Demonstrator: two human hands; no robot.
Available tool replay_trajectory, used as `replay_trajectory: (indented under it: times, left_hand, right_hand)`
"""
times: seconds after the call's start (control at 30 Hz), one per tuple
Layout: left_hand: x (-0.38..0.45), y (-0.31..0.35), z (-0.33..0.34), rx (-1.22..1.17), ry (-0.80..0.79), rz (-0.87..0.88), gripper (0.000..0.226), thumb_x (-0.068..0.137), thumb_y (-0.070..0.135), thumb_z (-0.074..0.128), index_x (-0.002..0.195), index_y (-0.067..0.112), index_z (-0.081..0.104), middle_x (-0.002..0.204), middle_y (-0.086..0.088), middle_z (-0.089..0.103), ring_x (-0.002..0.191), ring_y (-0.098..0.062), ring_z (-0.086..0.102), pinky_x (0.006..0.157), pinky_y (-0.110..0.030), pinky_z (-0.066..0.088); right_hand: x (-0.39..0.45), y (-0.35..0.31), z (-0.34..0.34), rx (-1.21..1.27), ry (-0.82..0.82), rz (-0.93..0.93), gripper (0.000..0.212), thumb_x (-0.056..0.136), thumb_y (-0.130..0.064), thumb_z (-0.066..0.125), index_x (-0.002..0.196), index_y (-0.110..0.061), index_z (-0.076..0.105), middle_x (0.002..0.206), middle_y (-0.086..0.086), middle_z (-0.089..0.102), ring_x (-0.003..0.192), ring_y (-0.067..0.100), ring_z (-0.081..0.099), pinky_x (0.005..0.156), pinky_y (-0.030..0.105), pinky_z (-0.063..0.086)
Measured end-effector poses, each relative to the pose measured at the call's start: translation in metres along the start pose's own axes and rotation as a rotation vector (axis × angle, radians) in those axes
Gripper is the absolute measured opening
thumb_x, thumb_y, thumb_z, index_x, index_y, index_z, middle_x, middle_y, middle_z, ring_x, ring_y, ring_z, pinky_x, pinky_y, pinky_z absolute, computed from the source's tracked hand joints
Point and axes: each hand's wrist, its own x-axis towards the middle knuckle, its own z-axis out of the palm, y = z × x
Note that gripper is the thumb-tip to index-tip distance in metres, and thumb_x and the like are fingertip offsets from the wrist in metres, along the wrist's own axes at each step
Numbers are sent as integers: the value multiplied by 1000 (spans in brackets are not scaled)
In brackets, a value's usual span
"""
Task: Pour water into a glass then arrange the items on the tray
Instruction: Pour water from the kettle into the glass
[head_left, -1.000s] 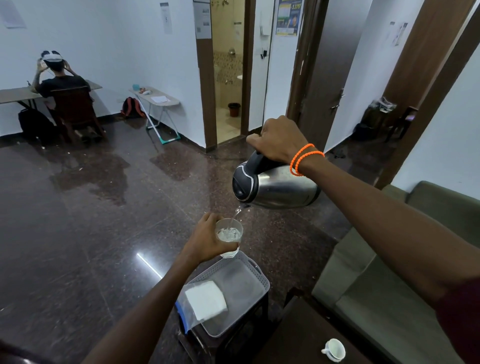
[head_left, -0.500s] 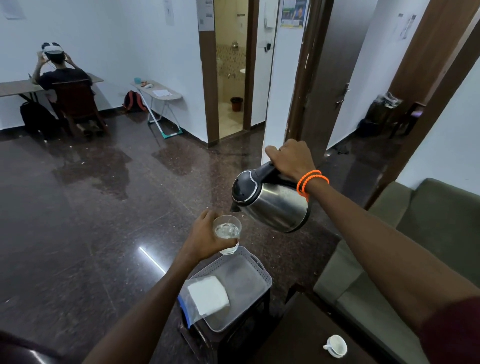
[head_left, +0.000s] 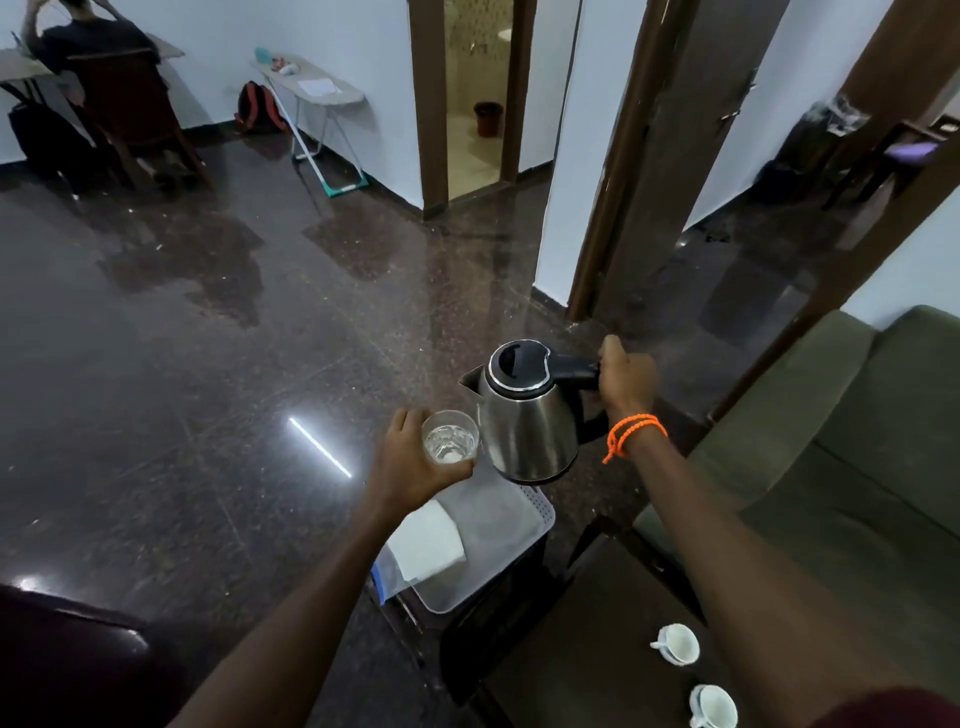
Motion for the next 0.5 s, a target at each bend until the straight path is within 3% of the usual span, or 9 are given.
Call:
replay_trajectory:
  times: [0.1, 0.2, 0.33, 0.4, 0.5]
  left_hand:
    - [-2, -19, 18, -5, 1, -49, 76, 50, 60, 85, 114, 32, 55, 108, 15, 50, 89, -1, 52, 75, -19, 44]
    - [-1, -38, 34, -17, 6, -60, 76, 52, 60, 85, 115, 31, 55, 110, 15, 49, 88, 0, 53, 72, -10, 41]
    - [2, -63, 55, -14, -1, -91, 77, 52, 56, 88, 116, 30, 56, 108, 15, 48, 90, 7, 48, 74, -4, 36]
    - [4, -75, 67, -9, 6, -108, 76, 51, 56, 89, 114, 31, 55, 105, 25, 44, 91, 9, 48, 73, -5, 37]
    - [6, -91, 84, -12, 29, -87, 74, 51, 58, 86, 113, 34, 54, 108, 40, 39, 101, 16, 46, 74, -1, 37]
  right_hand:
    - [-1, 44, 24, 80, 64, 159, 61, 74, -48, 48, 89, 5, 75, 89, 26, 73, 90, 38, 68, 74, 38, 45]
    - [-6, 90, 49, 124, 78, 320, 49, 77, -45, 52, 79, -1, 74, 68, 13, 65, 77, 35, 63, 66, 36, 39]
    - [-16, 151, 83, 173, 71, 478, 42, 83, -41, 54, 79, -5, 76, 83, 20, 73, 79, 37, 66, 72, 45, 52]
    - [-23, 176, 100, 201, 61, 520, 41, 85, -40, 53, 76, -6, 74, 89, 22, 75, 82, 37, 66, 76, 47, 54]
    - [-30, 208, 125, 220, 61, 549, 41, 89, -40, 51, 65, -10, 66, 79, 14, 72, 79, 36, 65, 70, 43, 50]
